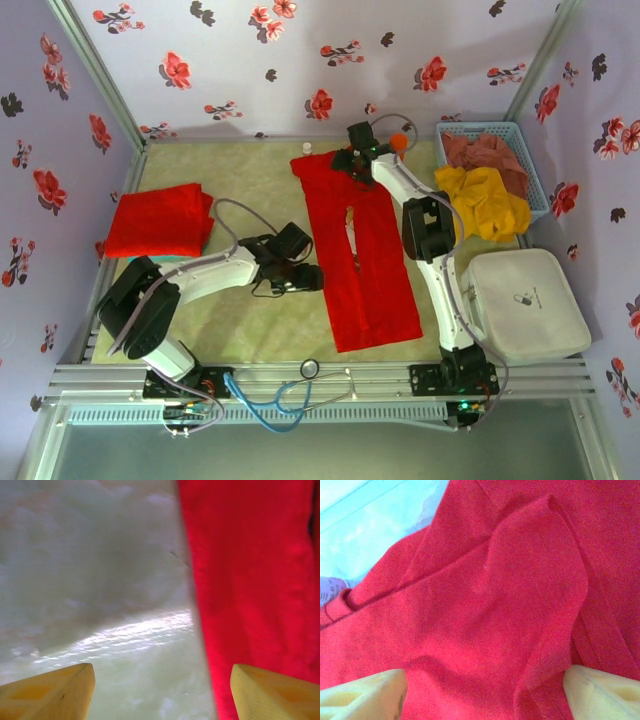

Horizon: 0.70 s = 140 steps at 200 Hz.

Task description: Fold and stack the t-shirts

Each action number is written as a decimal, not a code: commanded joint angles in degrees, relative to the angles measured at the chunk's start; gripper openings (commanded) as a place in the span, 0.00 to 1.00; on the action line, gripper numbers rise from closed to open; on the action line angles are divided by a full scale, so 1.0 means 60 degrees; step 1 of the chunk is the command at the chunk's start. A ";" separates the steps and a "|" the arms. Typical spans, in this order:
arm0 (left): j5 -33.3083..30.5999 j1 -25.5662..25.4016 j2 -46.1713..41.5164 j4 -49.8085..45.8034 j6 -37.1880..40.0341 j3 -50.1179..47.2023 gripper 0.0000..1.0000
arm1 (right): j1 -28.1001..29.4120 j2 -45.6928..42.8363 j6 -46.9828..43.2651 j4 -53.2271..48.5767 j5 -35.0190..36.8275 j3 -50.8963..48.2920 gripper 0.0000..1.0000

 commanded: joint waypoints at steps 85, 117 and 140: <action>0.0489 -0.2059 -0.0187 0.1517 -0.2122 -0.1064 0.71 | 0.0217 -0.4813 -0.0406 -0.0224 -0.0201 -0.4443 0.91; 0.0489 -0.2653 0.0087 0.2119 -0.2746 -0.1227 0.63 | 0.0195 -0.6594 -0.0226 -0.0234 -0.0125 -0.6749 0.89; 0.0489 -0.2991 0.0269 0.2660 -0.3139 -0.1351 0.60 | 0.0161 -0.7831 -0.0069 -0.0351 0.0269 -0.8359 0.84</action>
